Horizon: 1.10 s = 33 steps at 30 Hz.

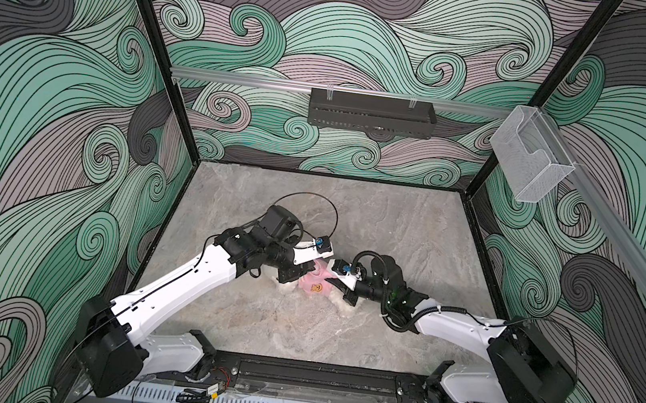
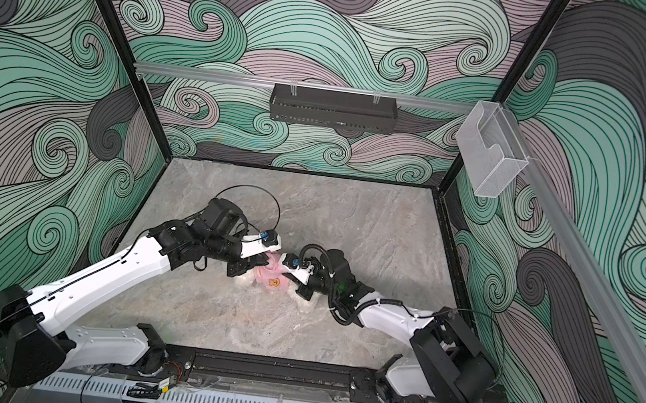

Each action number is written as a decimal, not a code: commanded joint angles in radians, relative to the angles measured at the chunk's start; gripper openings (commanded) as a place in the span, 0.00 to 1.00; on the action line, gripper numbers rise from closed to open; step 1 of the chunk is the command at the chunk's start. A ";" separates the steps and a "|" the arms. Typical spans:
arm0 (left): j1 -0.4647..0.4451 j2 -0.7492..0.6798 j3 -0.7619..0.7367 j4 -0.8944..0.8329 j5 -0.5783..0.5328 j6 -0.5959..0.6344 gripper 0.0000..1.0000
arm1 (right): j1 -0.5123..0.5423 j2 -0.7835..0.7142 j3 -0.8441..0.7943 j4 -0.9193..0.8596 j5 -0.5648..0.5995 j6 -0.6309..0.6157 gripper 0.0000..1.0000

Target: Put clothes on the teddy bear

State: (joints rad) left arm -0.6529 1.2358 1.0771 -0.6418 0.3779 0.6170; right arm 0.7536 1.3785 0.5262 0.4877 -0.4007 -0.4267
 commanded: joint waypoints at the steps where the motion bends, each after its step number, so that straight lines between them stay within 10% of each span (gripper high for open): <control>1: -0.010 0.026 0.042 -0.037 0.011 0.085 0.14 | 0.004 -0.013 -0.007 0.070 -0.036 0.010 0.00; 33: -0.027 0.138 0.041 -0.002 0.032 0.137 0.29 | 0.007 -0.030 -0.011 0.178 -0.080 0.102 0.00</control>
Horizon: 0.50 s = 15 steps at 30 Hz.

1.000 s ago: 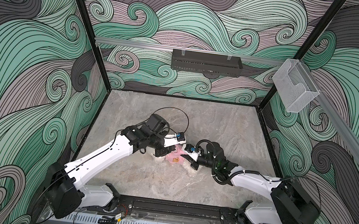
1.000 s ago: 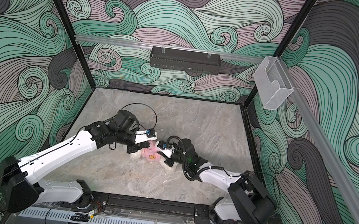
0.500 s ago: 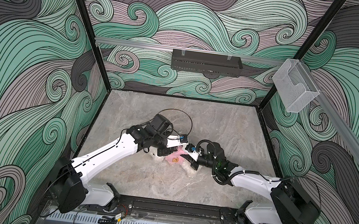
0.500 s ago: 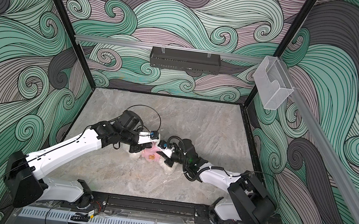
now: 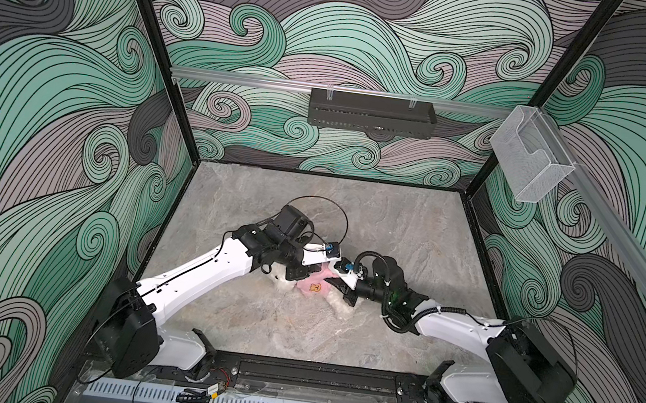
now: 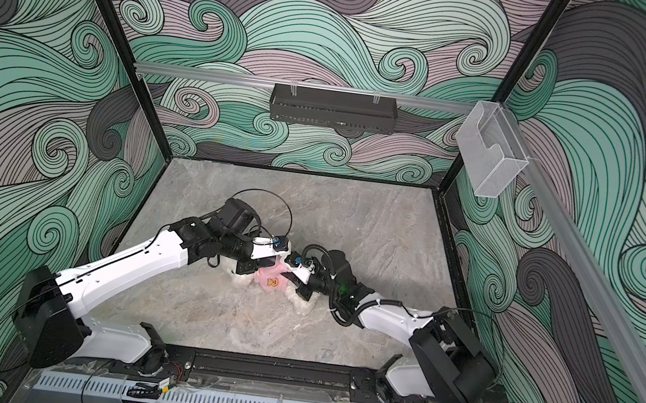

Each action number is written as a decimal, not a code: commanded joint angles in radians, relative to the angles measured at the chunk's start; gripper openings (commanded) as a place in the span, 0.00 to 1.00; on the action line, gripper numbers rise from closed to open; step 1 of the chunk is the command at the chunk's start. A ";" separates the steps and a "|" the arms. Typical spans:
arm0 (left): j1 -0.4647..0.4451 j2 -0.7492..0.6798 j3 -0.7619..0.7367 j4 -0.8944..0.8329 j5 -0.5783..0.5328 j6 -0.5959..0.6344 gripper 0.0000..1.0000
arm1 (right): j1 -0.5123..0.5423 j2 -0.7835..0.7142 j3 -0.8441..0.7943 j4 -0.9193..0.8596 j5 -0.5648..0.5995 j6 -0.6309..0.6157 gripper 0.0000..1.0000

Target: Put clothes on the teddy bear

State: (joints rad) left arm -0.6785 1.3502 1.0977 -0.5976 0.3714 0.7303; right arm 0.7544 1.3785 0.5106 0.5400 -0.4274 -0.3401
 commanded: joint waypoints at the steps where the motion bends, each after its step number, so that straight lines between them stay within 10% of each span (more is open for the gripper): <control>1: -0.003 0.029 0.018 -0.038 0.035 0.023 0.29 | 0.006 -0.030 0.006 0.133 -0.059 0.022 0.00; 15: -0.024 0.154 0.019 -0.057 0.073 0.032 0.39 | 0.005 0.024 0.031 0.439 -0.112 0.259 0.00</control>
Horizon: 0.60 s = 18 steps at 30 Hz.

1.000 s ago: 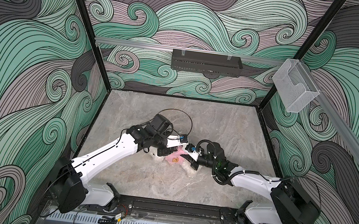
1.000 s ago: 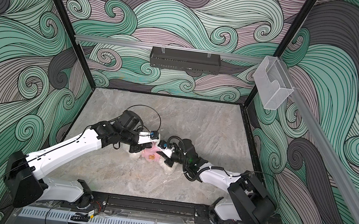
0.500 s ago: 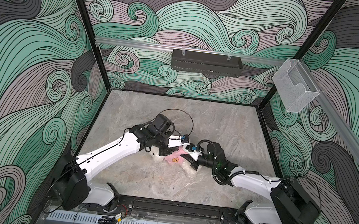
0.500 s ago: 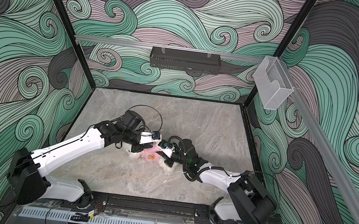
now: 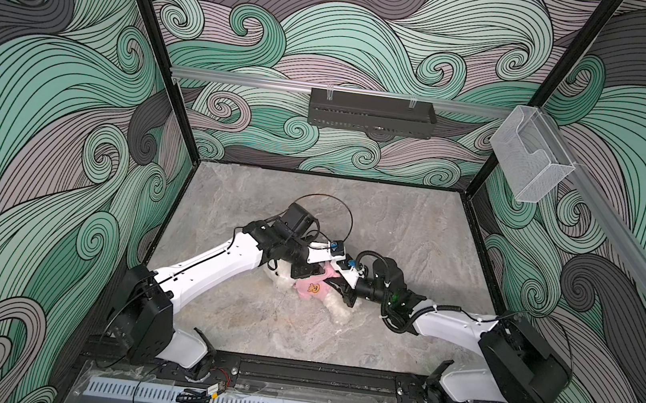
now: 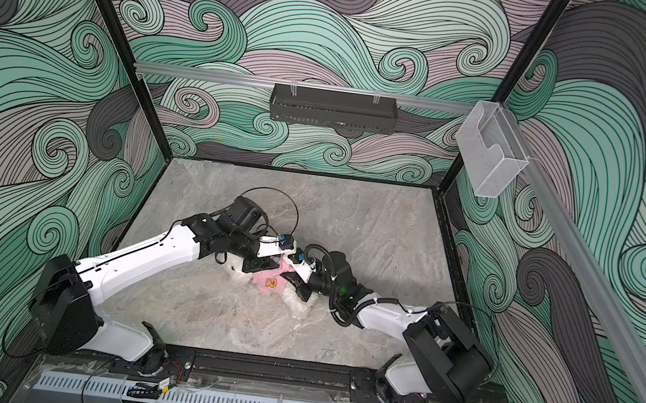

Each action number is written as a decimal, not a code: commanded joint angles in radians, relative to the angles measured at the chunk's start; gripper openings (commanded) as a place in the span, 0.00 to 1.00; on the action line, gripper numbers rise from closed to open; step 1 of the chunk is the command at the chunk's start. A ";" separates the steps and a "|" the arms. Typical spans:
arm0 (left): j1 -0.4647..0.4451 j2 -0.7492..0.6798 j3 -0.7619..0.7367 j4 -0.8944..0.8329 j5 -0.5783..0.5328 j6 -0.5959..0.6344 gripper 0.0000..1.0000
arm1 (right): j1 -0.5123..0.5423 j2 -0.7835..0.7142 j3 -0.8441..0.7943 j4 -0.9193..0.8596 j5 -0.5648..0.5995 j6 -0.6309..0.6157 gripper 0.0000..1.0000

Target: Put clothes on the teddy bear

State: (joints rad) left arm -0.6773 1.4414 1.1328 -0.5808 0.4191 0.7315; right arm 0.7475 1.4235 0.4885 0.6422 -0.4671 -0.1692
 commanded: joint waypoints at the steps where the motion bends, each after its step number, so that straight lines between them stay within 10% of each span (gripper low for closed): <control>1: -0.029 0.078 -0.015 -0.084 0.040 0.035 0.38 | 0.012 -0.018 0.055 0.376 -0.066 0.112 0.00; 7: -0.054 0.146 0.012 -0.188 0.128 0.086 0.26 | 0.012 -0.035 0.061 0.545 0.026 0.214 0.00; 11: -0.054 0.149 0.065 -0.249 0.158 0.079 0.00 | 0.005 -0.069 0.055 0.570 0.087 0.223 0.00; 18: 0.038 -0.111 -0.046 0.179 0.116 -0.317 0.00 | -0.023 -0.097 -0.050 0.456 0.186 0.201 0.00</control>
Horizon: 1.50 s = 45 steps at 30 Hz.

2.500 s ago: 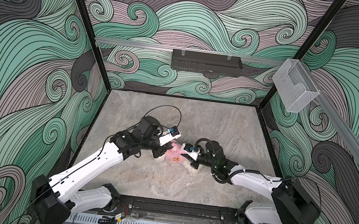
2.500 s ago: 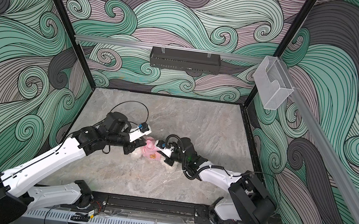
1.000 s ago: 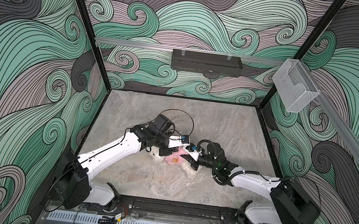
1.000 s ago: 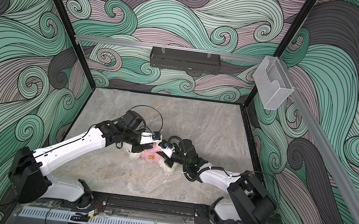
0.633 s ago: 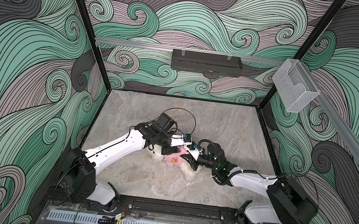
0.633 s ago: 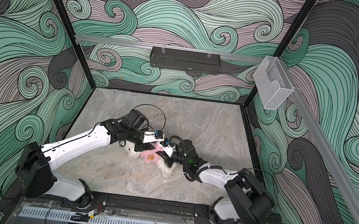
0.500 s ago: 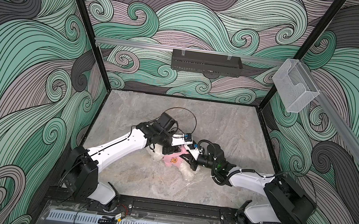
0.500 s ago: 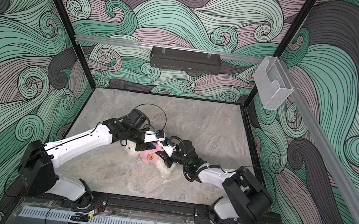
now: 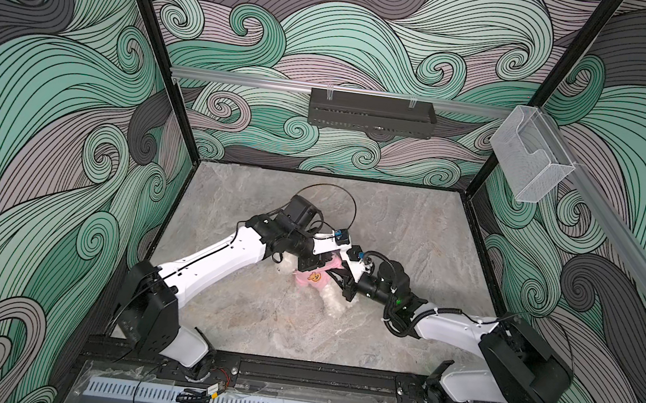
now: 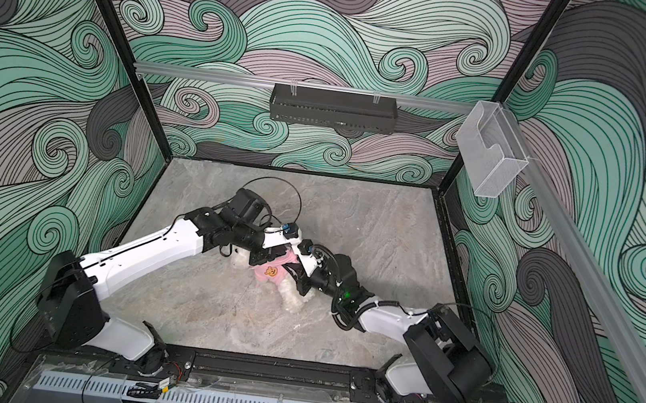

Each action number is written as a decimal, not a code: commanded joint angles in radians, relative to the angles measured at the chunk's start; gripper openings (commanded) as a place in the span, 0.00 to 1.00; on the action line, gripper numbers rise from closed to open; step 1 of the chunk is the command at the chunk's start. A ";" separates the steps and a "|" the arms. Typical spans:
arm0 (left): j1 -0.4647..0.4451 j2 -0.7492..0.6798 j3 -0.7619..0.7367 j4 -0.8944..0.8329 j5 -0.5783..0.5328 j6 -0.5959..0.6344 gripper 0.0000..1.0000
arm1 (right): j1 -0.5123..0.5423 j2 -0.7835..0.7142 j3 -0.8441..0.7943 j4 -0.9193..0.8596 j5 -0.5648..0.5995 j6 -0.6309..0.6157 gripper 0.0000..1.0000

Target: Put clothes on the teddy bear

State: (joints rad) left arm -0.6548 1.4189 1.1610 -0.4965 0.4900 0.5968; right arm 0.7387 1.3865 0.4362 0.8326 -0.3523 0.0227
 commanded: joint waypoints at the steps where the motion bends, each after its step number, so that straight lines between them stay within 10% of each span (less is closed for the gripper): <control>1: 0.036 -0.131 -0.104 0.161 0.060 -0.217 0.00 | -0.018 -0.061 -0.017 0.254 0.092 0.015 0.00; 33: 0.216 -0.382 -0.464 0.956 0.067 -1.296 0.00 | -0.065 0.026 -0.008 0.066 0.203 0.168 0.00; 45: 0.266 -0.481 -0.442 0.736 -0.025 -1.241 0.00 | -0.146 0.024 0.009 -0.025 -0.023 -0.020 0.00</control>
State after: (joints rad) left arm -0.4568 1.0168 0.6678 0.2218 0.5488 -0.6624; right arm 0.6529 1.3968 0.4599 0.9348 -0.4107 0.0673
